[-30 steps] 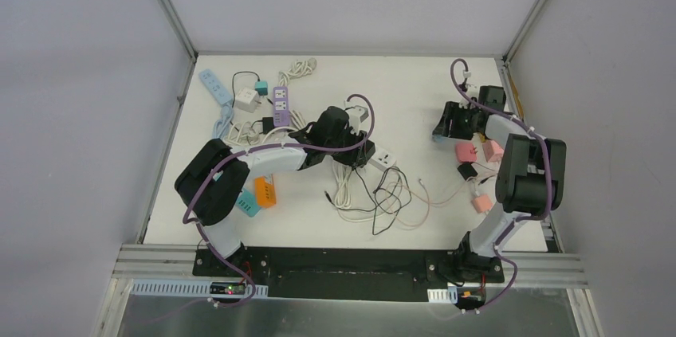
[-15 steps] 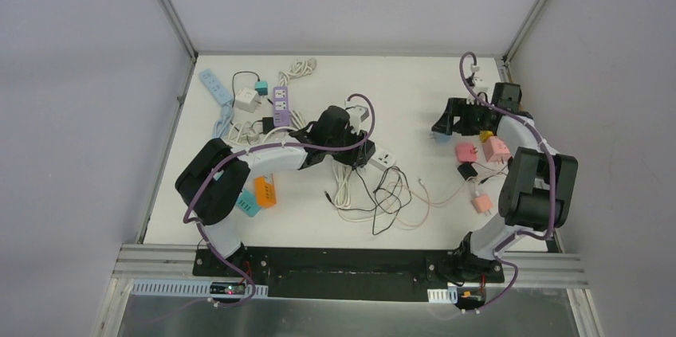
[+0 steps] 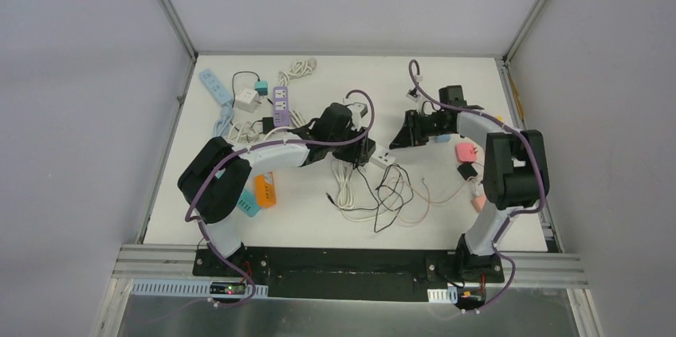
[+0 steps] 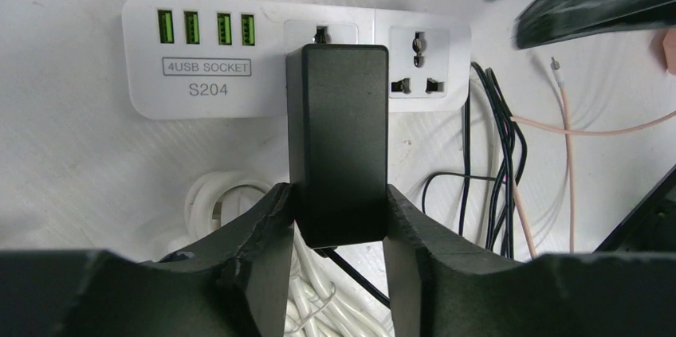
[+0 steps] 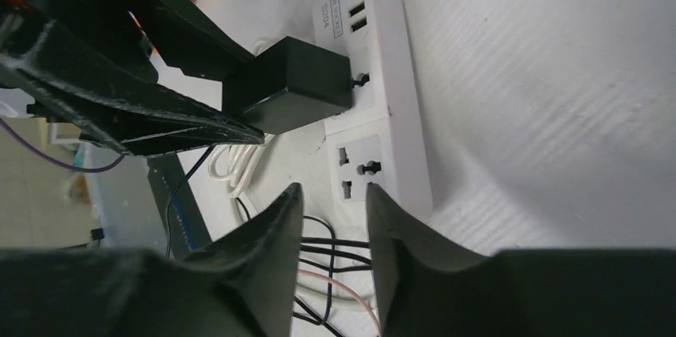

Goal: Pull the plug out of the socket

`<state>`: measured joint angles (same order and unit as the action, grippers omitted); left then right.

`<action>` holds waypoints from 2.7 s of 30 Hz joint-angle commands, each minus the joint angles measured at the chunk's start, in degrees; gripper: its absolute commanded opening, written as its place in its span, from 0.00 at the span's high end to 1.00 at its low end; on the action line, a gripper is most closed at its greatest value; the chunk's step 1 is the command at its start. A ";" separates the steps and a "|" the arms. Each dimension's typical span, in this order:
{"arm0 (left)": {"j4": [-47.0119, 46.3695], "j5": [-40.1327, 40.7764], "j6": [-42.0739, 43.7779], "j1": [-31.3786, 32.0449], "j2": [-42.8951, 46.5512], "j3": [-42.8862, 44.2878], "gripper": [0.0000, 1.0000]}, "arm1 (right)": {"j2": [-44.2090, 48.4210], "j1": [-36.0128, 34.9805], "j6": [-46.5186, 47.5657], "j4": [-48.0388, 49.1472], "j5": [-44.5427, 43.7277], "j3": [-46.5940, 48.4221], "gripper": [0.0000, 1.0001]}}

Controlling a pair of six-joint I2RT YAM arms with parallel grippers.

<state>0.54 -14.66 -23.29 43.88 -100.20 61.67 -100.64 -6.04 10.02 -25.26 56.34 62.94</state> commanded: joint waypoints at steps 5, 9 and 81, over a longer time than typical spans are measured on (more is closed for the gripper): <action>4.20 2.79 -2.48 -0.20 -0.72 3.69 0.38 | -7.99 -2.39 -0.74 -5.11 3.03 5.80 0.87; 5.24 2.68 -2.25 -0.20 -0.88 4.96 0.33 | -10.64 -2.78 -1.70 -6.69 2.56 7.29 0.94; 27.66 20.78 7.35 9.27 -13.85 28.24 1.00 | -17.16 -6.08 -0.35 -13.67 -10.65 11.37 1.00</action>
<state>29.54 7.53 -14.35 53.12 -113.93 89.34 -115.44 -11.18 7.60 -38.74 52.93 73.91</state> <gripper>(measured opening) 0.341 0.005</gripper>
